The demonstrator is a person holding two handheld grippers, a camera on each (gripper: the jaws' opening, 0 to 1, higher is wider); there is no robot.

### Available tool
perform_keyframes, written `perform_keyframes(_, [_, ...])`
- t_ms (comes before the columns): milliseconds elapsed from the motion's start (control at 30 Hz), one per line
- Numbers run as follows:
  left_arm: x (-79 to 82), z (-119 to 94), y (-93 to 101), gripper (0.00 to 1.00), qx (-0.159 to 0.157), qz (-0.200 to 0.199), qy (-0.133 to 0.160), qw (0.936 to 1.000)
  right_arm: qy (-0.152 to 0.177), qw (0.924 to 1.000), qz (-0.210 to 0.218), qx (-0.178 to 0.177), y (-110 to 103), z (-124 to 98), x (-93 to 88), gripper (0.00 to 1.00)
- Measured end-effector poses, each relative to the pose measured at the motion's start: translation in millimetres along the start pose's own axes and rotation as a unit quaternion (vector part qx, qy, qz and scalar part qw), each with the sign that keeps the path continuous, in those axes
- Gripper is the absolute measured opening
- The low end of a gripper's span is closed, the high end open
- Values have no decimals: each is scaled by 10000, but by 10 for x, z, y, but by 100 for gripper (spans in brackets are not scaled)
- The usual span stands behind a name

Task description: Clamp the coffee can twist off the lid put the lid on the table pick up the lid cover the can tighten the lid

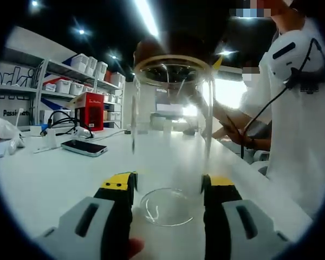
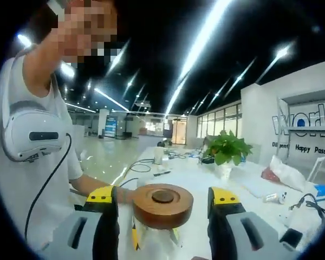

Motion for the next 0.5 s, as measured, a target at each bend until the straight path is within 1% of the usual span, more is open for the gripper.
perform_keyframes(67, [-2, 3, 0, 41, 0, -2, 1, 10000, -31, 9998, -25, 201, -5, 43, -37, 56])
perform_keyframes(167, [-11, 3, -2, 41, -3, -5, 2, 10000, -97, 9990, -47, 442, -15, 100, -97, 57])
perform_keyframes(300, [-18, 8, -4, 41, -12, -13, 2, 10000, -94, 9979, 21, 640, 9, 143, -151, 56])
perform_keyframes(500, [-30, 14, -5, 41, -26, -12, 5, 10000, -82, 9958, 97, 904, -46, 169, -236, 54])
Point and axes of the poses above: the point that each gripper's makers call its tool centre point, and the gripper's own axes: z roughly forward along the fingers, y roughly to its right, x roughly out of its top, the point moved 2 cm from there along -z, roughly backward along the fingers, and after that the axes turned 13 degrees about -x, right-handed, at the moved point
